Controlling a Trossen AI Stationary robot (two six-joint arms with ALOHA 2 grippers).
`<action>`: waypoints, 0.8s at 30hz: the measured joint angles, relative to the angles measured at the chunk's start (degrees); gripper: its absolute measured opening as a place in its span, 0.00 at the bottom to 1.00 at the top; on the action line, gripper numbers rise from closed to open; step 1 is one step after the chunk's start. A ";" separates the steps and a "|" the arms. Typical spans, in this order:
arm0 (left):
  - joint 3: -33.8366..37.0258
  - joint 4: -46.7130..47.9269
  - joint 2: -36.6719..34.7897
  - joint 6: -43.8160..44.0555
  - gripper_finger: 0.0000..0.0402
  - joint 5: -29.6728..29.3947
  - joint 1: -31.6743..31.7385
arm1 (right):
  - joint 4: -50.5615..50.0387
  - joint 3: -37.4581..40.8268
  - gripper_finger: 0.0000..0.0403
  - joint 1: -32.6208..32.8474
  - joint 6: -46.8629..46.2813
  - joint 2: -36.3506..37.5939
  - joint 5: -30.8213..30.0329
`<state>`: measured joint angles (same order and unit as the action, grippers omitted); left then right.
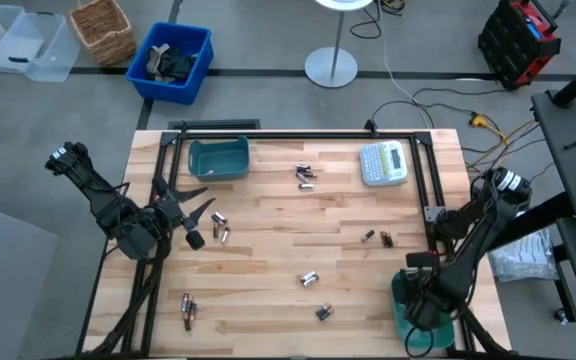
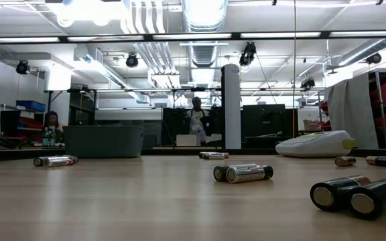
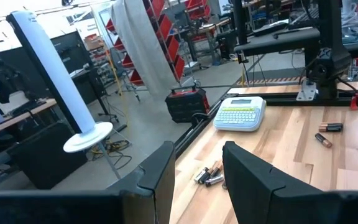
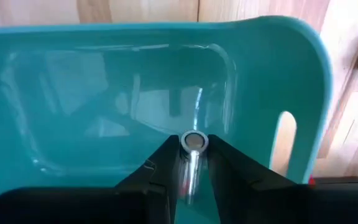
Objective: Sort batteries
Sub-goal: Put the silver battery into the green bin
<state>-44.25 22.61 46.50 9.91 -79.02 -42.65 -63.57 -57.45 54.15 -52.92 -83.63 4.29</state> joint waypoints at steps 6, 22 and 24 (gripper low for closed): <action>0.00 0.00 0.56 2.33 0.29 0.03 0.00 | -0.02 0.00 0.18 0.00 0.99 -0.69 0.01; -0.07 -6.17 6.85 3.57 0.29 7.09 -0.07 | 0.02 -2.06 0.07 -1.83 -12.18 8.24 -13.77; -0.07 -6.36 7.34 4.59 0.29 8.57 -0.07 | 0.20 -2.61 0.07 -2.36 -13.32 8.58 -15.31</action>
<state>-44.31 16.25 53.84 14.50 -70.45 -42.72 -63.38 -60.06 51.79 -66.24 -75.05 -11.01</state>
